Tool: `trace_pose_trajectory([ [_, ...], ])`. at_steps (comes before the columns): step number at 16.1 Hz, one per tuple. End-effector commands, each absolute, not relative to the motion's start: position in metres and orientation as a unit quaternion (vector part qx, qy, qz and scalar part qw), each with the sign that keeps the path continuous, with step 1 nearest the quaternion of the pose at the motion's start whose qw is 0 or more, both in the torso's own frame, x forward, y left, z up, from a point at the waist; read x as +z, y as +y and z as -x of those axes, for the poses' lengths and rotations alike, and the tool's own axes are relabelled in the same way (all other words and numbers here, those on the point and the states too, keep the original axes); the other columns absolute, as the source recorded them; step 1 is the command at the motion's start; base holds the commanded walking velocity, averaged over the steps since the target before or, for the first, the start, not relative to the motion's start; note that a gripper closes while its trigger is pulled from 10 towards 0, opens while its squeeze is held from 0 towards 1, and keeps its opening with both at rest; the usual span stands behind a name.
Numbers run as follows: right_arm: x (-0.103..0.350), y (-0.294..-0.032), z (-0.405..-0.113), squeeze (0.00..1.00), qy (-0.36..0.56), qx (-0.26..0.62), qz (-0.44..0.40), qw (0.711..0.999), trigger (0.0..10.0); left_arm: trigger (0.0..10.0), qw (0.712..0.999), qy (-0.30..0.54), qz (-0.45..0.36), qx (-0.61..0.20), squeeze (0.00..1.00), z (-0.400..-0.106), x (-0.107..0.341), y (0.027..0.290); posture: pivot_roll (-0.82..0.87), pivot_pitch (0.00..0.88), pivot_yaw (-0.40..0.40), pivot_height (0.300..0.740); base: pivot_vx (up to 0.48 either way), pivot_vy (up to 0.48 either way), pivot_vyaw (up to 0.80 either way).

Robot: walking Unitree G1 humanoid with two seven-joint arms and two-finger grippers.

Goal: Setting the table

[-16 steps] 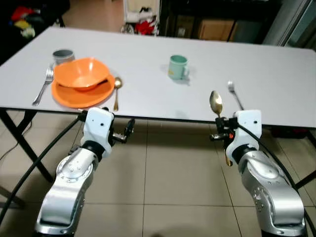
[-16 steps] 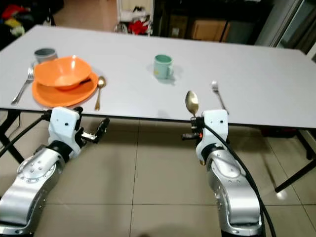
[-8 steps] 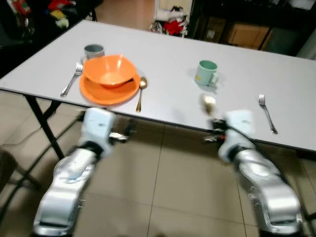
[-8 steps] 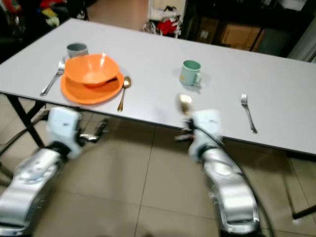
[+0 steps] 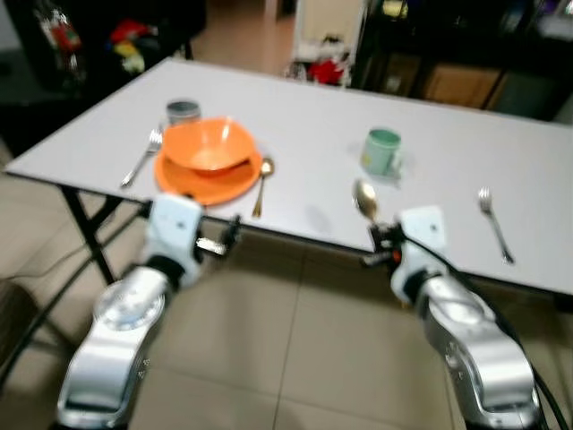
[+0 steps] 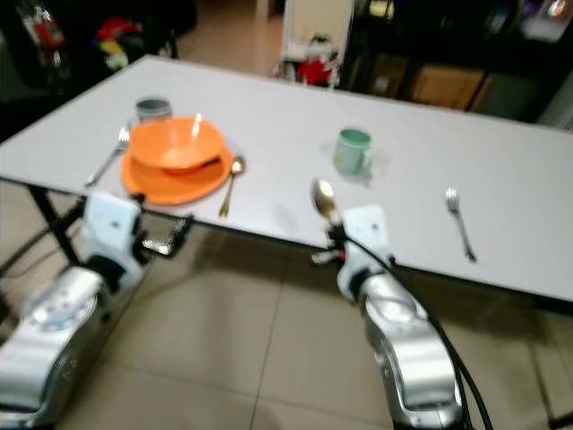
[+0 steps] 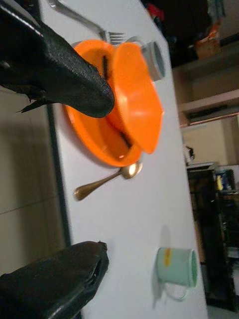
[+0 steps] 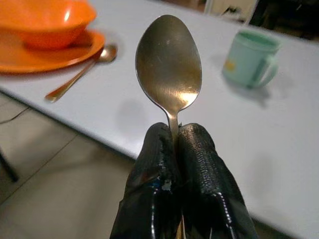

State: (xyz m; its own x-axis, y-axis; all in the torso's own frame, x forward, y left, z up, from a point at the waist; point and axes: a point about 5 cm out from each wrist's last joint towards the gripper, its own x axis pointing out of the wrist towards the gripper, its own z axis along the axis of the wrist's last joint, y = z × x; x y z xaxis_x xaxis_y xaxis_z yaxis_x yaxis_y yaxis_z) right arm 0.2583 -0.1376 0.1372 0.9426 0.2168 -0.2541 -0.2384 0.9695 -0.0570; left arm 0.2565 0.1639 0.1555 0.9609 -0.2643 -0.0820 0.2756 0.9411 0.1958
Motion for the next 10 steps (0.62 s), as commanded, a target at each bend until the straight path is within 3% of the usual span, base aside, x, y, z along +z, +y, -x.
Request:
trace_pose_trajectory([
  [1, 0.139, -0.148, -0.26, 0.0, 0.121, 0.095, 0.049, 0.987, 10.0, 10.0, 0.983, 0.021, -0.099, -0.151, 0.05, -0.257, 0.158, 0.156, 0.12, 0.0, -0.047, 0.74, 0.307, 0.0, 0.0],
  [10, 0.131, -0.161, -0.269, 0.0, 0.159, 0.039, 0.042, 0.986, 10.0, 10.0, 0.982, 0.02, -0.097, -0.158, 0.05, -0.259, 0.158, 0.153, 0.11, 0.0, -0.044, 0.74, 0.307, 0.0, 0.0],
])
